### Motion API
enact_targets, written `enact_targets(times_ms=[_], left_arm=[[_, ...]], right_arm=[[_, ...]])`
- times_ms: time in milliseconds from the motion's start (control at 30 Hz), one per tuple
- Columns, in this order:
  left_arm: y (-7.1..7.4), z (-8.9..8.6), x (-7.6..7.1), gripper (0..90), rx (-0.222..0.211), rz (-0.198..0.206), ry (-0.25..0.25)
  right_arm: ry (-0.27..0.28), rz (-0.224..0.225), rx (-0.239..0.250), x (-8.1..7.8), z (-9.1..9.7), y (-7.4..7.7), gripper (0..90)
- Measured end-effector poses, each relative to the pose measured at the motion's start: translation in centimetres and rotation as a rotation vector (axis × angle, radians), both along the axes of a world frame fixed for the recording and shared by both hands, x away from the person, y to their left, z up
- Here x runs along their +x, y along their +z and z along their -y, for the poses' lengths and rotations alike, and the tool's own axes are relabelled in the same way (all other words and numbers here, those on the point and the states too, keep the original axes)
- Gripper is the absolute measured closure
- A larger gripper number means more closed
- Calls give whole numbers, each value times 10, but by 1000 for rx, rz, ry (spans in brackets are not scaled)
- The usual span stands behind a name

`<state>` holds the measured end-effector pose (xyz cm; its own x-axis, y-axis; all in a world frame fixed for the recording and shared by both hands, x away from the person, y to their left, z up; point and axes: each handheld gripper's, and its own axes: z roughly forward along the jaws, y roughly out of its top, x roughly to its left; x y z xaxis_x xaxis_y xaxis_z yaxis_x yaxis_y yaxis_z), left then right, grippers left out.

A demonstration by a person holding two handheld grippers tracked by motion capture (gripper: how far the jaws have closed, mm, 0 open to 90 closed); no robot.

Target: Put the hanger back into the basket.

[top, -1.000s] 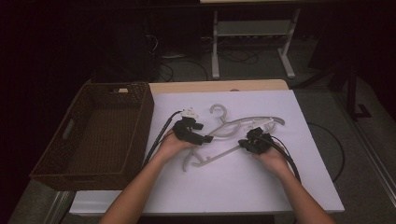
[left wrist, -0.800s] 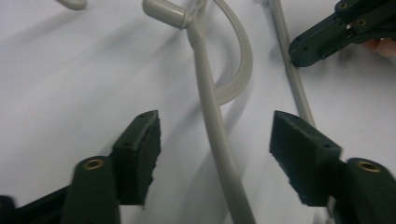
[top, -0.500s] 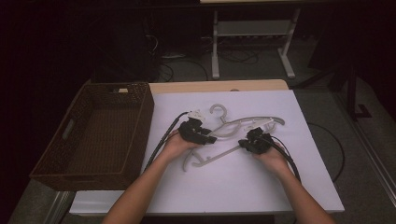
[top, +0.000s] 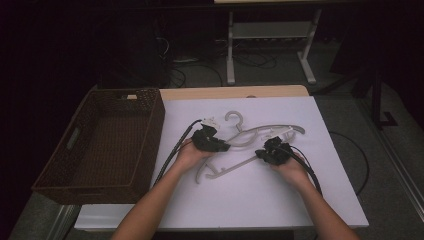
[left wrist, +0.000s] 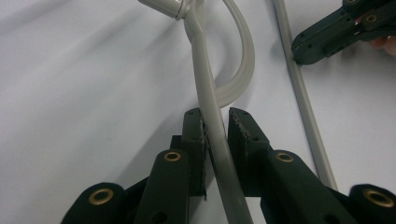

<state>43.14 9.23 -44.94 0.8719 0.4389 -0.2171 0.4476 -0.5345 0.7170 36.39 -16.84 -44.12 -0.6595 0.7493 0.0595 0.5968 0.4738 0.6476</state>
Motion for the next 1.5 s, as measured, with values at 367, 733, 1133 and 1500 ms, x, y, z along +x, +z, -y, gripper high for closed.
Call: enact_targets(times_ms=[367, 733, 1133, 1500], left_arm=[[7, 1, 0, 825, 3, -2, 105], [14, 0, 0, 832, 15, 17, 111], [31, -3, -3, 832, 22, 62, 119], [63, -8, -7, 832, 49, 97, 131]], right_arm=[[17, -10, -13, 0, -2, -2, 895], [37, 39, 52, -9, 1, 14, 831], [8, 147, 189, -20, 14, 36, 340], [47, 271, 282, -45, 23, 53, 142]])
